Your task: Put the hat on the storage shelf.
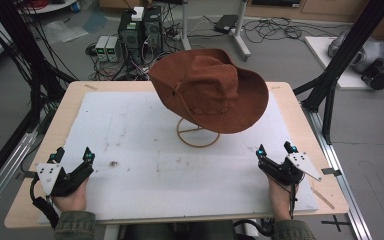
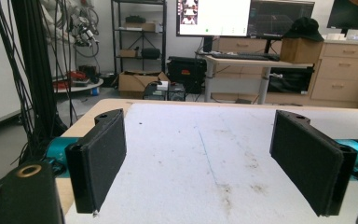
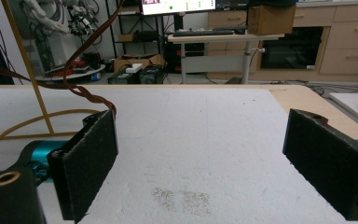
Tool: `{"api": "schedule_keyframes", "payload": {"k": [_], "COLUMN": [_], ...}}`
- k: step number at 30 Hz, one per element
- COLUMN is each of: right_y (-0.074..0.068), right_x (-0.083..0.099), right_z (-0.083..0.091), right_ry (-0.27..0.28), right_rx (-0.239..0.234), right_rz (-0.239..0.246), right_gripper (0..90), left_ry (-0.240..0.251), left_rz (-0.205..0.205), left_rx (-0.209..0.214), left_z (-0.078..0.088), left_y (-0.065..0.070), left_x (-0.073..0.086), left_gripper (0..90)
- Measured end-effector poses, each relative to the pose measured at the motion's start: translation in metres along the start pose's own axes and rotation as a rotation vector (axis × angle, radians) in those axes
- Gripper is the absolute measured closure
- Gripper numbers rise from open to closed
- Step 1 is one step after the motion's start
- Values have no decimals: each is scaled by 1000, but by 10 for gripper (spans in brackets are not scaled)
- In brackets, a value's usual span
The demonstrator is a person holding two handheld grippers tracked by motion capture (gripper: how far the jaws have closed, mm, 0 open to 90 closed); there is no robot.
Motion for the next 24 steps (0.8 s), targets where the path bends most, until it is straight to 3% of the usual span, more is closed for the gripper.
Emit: {"api": "schedule_keyframes", "payload": {"k": [8, 24], "right_y": [1, 0], "right_x": [1, 3], "right_z": [-2, -5], "right_ry": [-4, -19], "right_rx": [-1, -5], "right_rz": [8, 16], "right_gripper": [94, 95], "left_ry": [-9, -16], "left_rz": [20, 24], "left_rx": [19, 32], "left_z": [-1, -4], "left_y": [0, 1], "left_x": [1, 3], "left_gripper": [188, 188]}}
Point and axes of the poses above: each handheld gripper's, and its own axes: z roughly backward along the jaws, x roughly out of its underside, y roughly to its right, the point moved 8 cm from there along -z, roughly forward along the jaws, and after that the axes turned 13 degrees about -x, right-handed, at the moved point
